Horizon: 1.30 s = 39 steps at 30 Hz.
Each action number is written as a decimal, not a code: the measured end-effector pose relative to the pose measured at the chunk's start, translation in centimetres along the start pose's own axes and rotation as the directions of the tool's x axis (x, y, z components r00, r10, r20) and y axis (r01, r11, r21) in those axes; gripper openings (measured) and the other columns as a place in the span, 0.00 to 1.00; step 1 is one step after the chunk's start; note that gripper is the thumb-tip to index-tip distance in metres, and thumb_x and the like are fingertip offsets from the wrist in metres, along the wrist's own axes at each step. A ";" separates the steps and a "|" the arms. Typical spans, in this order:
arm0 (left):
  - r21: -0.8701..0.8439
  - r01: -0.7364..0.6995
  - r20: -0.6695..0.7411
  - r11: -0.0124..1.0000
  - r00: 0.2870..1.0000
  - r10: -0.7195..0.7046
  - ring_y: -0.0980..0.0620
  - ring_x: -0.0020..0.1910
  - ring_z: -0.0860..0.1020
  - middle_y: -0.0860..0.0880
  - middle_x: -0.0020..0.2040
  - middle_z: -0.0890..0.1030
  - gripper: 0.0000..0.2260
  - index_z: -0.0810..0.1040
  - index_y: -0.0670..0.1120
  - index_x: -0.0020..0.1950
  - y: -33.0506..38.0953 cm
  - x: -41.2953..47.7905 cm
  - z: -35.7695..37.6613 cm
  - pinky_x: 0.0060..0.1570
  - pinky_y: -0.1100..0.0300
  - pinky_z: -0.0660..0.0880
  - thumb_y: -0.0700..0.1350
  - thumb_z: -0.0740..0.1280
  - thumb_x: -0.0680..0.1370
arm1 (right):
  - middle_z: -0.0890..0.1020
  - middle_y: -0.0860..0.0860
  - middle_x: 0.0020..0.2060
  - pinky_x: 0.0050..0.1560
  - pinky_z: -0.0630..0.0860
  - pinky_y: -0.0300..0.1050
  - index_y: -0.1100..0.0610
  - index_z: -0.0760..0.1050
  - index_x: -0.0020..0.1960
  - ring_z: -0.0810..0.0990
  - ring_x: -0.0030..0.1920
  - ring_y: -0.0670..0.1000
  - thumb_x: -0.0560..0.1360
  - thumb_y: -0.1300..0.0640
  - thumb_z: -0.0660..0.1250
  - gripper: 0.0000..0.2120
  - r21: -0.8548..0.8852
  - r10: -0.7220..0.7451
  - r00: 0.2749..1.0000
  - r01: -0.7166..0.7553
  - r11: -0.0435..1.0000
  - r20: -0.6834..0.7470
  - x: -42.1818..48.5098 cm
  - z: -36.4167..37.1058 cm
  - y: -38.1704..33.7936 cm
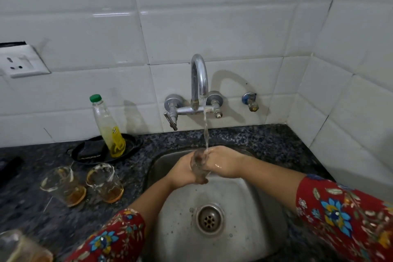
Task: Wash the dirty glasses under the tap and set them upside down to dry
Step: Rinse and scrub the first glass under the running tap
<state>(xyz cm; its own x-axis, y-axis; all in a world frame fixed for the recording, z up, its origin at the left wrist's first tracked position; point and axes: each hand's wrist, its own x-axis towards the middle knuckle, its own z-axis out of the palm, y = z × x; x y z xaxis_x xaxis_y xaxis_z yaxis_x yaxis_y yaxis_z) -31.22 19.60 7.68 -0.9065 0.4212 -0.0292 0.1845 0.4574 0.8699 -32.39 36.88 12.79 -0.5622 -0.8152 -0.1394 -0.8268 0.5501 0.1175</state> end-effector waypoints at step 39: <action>0.037 0.166 -0.258 0.985 0.954 -0.151 0.57 0.43 0.82 0.56 0.44 0.83 0.21 0.75 0.56 0.52 3.1 -0.7 2.7 0.42 0.56 0.80 0.50 0.74 0.61 | 0.83 0.59 0.47 0.48 0.75 0.51 0.59 0.76 0.52 0.81 0.48 0.61 0.82 0.53 0.53 0.16 0.609 0.728 0.665 -0.511 0.607 -0.167 0.3 -1.8 -3.7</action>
<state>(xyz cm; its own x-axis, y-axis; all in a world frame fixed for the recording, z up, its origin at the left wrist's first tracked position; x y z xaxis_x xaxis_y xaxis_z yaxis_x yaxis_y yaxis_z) -28.96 22.84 9.09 -0.9908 0.1310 -0.0328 0.0450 0.5493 0.8344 -29.47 34.23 14.05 -0.9725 -0.1716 0.1572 -0.2256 0.8609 -0.4560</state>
